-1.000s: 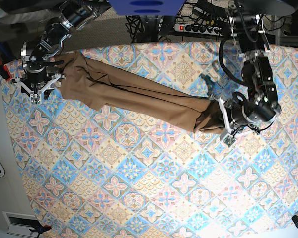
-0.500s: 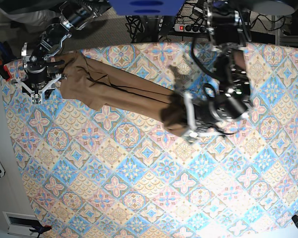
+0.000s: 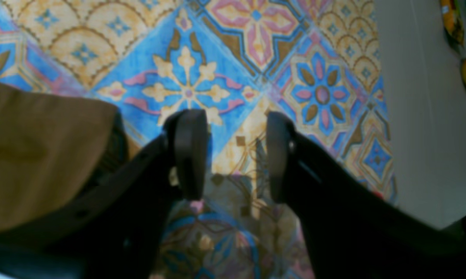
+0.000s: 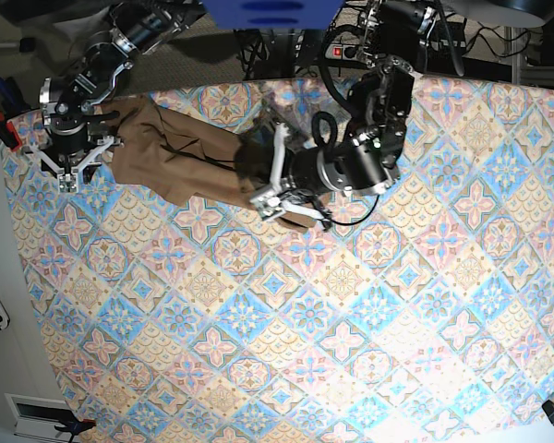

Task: Layout the t-shirt on the table in an organized manner, then fold the t-shirt properly
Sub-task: 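Carry the strip end with the left gripper toward the right gripper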

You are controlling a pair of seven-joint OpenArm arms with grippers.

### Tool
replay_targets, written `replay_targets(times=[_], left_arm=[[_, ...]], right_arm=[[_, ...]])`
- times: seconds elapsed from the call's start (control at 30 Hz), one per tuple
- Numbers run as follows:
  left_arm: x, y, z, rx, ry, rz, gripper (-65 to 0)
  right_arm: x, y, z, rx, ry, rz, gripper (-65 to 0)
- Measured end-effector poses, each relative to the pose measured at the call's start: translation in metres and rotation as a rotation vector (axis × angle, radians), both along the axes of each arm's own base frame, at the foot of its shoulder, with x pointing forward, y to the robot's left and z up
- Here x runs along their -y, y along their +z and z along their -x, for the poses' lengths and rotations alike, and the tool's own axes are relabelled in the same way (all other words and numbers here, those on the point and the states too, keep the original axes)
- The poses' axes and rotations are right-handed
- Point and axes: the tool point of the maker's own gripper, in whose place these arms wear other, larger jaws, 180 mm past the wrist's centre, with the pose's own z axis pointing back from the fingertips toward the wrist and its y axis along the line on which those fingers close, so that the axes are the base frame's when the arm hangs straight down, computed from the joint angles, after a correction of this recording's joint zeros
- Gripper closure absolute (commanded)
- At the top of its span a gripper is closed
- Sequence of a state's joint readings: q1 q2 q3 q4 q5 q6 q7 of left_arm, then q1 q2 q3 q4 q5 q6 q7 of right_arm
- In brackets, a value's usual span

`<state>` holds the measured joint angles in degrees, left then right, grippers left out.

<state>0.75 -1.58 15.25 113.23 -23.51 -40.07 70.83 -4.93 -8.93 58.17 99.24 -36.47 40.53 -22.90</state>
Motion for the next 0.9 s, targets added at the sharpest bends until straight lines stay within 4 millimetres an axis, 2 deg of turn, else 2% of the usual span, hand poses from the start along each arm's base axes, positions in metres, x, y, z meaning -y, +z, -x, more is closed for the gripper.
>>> replay_targets(times=[0.2, 0.23, 0.3, 0.37, 0.47, 0.57, 0.63, 0.73, 0.83, 0.9], left_arm=[[0.016, -0.009, 0.005, -0.035, -0.020, 0.070, 0.0], [0.016, -0.012, 0.006, -0.043, -0.020, 0.066, -3.4], [0.015, -0.013, 0.006, -0.043, -0.019, 0.065, -16.9], [0.017, -0.012, 0.010, -0.052, -0.020, 0.086, -27.6], [0.015, -0.014, 0.016, -0.062, -0.018, 0.079, -34.1], [0.020, 0.010, 0.012, 0.004, -0.025, 0.124, -34.0], [0.032, 0.035, 0.013, 0.024, -0.041, 0.222, -34.0], [0.042, 0.057, 0.012, 0.011, -0.048, 0.344, -33.7], [0.027, 0.064, -0.007, 0.036, 0.015, 0.361, -29.3], [0.004, 0.055, -0.019, 0.040, 0.086, 0.319, -23.3]], right_arm=[[0.000, 0.000, 0.000, -0.002, -0.001, 0.000, -24.2], [0.000, 0.000, 0.000, -0.003, -0.001, 0.000, -24.2], [0.000, 0.000, 0.000, 0.001, 0.000, 0.000, -24.2], [0.000, 0.000, 0.000, -0.002, -0.001, 0.000, -24.3], [0.000, 0.000, 0.000, -0.002, 0.000, 0.002, -24.3], [0.000, 0.000, 0.000, -0.002, 0.000, 0.002, -24.3], [0.000, 0.000, 0.000, -0.002, 0.000, 0.002, -24.3], [0.000, 0.000, 0.000, -0.002, 0.000, 0.001, -24.3], [0.001, 0.000, 0.000, -0.002, -0.001, 0.003, -24.2], [0.000, -0.001, 0.000, -0.005, -0.001, 0.001, -24.2]])
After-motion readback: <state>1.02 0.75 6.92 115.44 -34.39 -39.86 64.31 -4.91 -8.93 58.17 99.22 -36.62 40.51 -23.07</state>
